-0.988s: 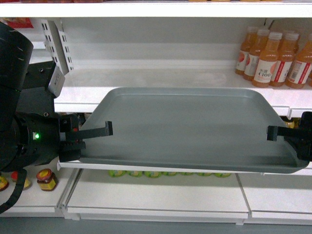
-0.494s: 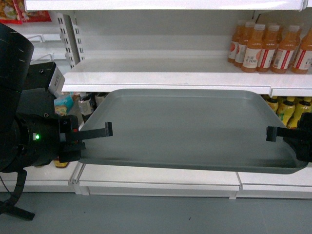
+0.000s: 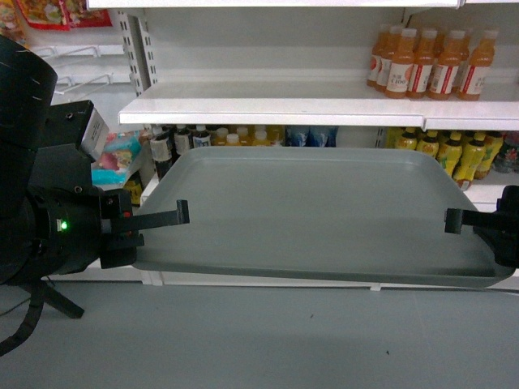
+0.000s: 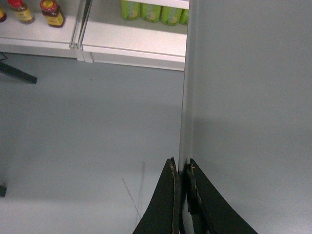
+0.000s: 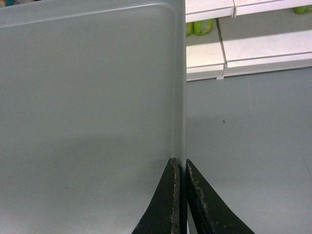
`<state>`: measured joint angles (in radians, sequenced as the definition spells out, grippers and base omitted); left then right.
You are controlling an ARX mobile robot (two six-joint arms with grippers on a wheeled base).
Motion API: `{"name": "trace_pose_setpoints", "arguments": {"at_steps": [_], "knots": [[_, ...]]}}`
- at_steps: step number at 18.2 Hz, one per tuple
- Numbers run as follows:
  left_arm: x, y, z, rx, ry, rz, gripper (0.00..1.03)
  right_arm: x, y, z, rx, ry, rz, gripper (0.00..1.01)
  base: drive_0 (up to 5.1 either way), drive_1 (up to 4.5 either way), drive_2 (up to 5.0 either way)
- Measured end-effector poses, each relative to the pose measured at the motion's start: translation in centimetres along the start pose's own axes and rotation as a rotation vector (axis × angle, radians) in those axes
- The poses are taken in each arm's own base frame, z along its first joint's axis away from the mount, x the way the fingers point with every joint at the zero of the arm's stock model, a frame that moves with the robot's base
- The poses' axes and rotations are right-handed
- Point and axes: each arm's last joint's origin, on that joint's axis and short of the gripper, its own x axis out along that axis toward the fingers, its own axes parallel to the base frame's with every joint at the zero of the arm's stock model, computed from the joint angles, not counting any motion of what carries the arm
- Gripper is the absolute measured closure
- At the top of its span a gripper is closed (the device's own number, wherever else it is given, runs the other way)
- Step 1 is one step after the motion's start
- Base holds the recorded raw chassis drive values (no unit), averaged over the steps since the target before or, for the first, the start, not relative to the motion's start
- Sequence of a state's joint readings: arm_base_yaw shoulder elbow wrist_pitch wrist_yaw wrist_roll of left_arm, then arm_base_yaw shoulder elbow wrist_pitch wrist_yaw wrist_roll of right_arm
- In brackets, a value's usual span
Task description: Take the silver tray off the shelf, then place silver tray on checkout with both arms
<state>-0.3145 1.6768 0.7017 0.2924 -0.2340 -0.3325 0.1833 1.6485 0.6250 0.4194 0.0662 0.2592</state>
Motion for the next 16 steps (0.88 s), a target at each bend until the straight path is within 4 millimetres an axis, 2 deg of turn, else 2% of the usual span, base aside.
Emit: {"name": "trace_pose_setpoints", "arguments": {"at_steps": [16], "knots": [[0.02,0.03,-0.02,-0.002,-0.002,0.001,1.0,-0.01,0.02,0.02,0.003,-0.002,0.001,0.97,0.1,-4.24,4.4]]}}
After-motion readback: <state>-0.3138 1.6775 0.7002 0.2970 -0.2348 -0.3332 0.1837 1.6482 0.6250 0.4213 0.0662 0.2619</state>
